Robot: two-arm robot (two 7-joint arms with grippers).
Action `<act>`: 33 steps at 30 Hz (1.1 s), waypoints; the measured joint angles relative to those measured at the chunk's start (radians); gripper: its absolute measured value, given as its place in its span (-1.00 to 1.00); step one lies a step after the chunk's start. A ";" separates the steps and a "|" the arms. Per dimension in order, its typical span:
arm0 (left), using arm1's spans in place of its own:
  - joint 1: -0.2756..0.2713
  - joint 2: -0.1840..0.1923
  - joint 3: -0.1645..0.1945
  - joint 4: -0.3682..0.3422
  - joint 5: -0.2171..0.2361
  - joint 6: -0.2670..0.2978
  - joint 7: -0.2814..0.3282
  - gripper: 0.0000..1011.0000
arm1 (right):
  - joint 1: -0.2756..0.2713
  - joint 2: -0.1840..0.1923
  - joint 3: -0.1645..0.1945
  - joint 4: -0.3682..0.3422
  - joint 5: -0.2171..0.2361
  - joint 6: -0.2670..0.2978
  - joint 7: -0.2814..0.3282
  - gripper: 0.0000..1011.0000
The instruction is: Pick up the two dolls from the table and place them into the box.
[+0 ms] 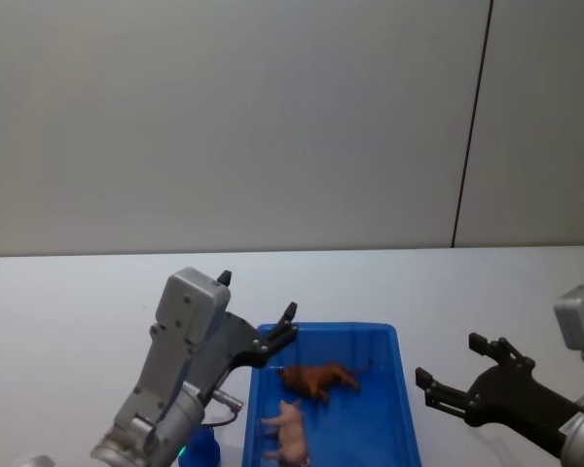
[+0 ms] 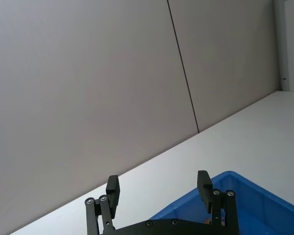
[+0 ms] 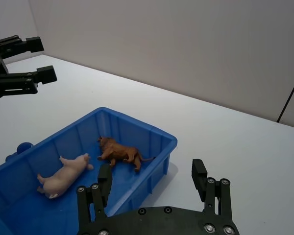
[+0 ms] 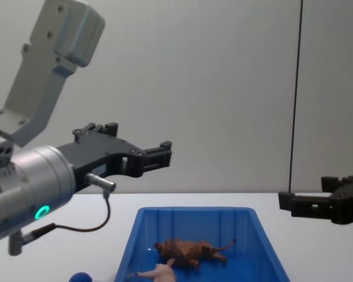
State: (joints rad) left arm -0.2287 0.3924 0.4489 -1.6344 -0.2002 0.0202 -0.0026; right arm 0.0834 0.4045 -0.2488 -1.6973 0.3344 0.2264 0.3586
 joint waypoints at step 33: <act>0.150 0.153 -0.064 -0.034 -0.116 0.055 -0.007 0.98 | -0.029 0.031 0.014 -0.024 0.013 -0.016 -0.011 0.98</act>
State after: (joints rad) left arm -0.0788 0.5453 0.3850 -1.6683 -0.3166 0.0753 -0.0091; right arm 0.0542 0.4352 -0.2345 -1.7213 0.3471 0.2101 0.3477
